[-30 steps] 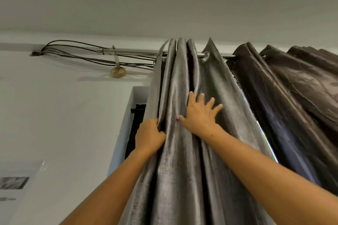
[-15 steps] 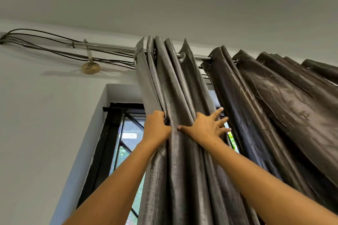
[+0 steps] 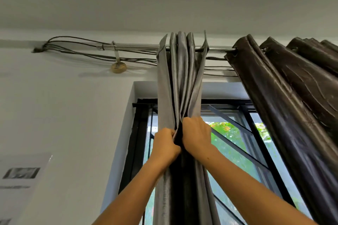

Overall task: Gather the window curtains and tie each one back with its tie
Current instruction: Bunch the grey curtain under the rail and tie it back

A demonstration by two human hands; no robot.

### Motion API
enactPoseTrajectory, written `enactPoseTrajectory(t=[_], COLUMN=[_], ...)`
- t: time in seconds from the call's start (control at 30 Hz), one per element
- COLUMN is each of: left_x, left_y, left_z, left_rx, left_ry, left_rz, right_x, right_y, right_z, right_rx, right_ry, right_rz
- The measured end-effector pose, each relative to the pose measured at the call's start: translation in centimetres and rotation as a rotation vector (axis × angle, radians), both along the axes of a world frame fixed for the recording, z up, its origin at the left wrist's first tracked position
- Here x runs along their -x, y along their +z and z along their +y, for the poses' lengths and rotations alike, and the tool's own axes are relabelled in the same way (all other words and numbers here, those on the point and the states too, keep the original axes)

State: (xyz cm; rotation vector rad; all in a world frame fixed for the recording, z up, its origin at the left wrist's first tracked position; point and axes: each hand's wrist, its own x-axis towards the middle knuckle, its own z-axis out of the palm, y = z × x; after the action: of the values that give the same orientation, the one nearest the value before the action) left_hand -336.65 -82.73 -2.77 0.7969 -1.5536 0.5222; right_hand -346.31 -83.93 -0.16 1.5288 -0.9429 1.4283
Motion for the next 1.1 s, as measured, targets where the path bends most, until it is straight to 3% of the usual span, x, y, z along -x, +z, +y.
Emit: enactPoseTrajectory(t=[0.3,0.47,0.63,0.87,1.1], left_x=[0.0,-0.2,0.4,0.1,-1.7], left_y=[-13.8,-25.5,-35.4,-42.0,-47.1], left_z=[-1.8,-1.9,-1.8,0.7,4.6], left_rx=[-0.149,-0.235,-0.258,-0.305,-0.379], left_ry=[0.018,0.099,0.068,-0.151,-0.072], left_rz=[0.085,0.089,0.09,0.193,0.196], right_x=[2.5,2.3,0.9,-0.4,0.4], right_y=[-15.0,-25.4,-34.7,-42.6,-48.5], right_z=[-1.5,-0.4,0.6,1.9,3.6], right_rx=[-0.259,-0.339,-0.419,-0.372,-0.448], right_ry=[0.224,0.174,0.081,0.099,0.075], right_rz=[-0.148,-0.243,-0.202,-0.232,-0.296])
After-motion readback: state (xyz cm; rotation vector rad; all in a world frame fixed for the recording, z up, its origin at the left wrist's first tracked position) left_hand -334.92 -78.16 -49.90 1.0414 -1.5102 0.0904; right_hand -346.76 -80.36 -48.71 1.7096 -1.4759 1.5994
